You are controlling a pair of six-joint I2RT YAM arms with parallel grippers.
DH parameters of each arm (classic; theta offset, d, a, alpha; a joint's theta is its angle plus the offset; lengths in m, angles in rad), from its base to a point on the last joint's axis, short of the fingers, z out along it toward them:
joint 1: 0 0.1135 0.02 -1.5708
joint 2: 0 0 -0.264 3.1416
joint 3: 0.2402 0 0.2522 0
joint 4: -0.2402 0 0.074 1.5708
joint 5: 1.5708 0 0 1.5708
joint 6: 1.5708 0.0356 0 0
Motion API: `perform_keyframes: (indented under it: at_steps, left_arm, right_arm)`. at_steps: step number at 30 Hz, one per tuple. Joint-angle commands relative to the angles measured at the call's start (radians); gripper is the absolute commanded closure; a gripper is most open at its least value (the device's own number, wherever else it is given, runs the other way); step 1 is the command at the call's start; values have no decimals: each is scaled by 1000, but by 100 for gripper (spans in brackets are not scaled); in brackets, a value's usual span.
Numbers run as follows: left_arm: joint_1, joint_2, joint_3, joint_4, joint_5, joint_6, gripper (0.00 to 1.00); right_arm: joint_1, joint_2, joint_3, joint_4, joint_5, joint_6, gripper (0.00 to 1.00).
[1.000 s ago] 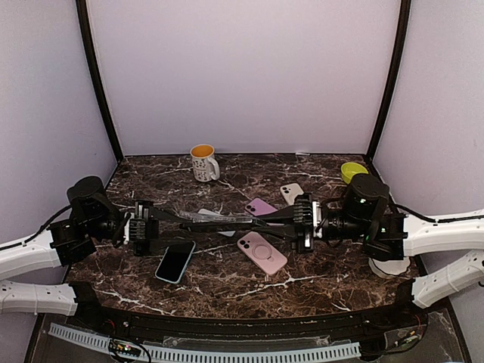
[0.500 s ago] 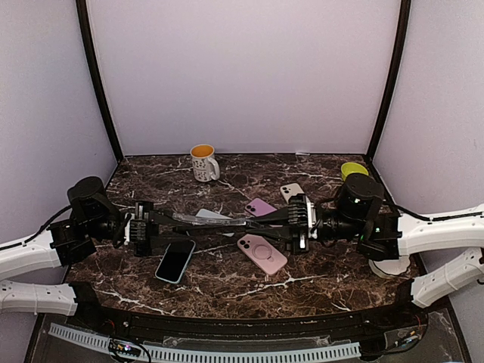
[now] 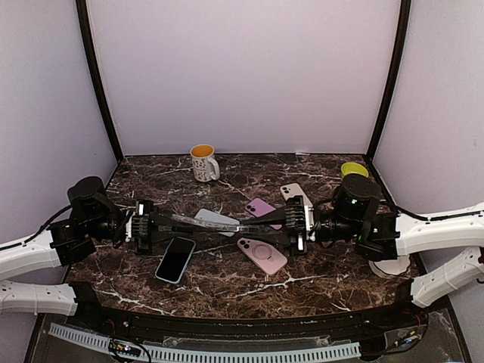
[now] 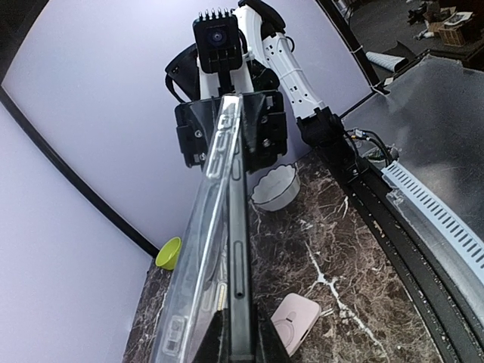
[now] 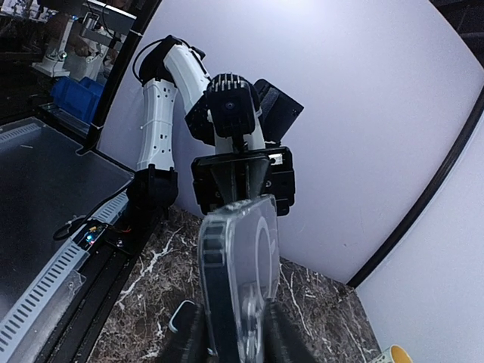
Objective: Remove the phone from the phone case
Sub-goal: Pass from the right arm to the left, then remove the phone case from the phone.
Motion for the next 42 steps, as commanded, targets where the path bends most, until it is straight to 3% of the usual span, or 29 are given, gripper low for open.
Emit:
perform_keyframes:
  at_steps: [1,4,6,13,19,29,36,42]
  left_arm:
    - [-7,2,-3,12,-33,65,100]
    - [-8,5,-3,3,-54,84,100]
    - [-11,11,-1,-16,-71,103,100]
    - [-15,43,1,-52,-122,143,100]
    - [-15,87,5,-69,-199,165,100]
    - [-15,132,19,-101,-227,181,100]
    - [-14,138,21,-109,-231,186,100]
    - [-17,141,23,-120,-231,193,100]
  right_arm:
    - [33,0,32,54,2,106,50]
    - [36,-18,32,23,79,188,29]
    - [39,-32,51,-48,122,234,25]
    - [53,-56,123,-311,187,310,23]
    - [62,4,195,-318,296,455,20]
    - [64,258,518,-671,344,431,21]
    - [66,397,688,-854,324,419,33]
    - [68,460,747,-893,328,412,46]
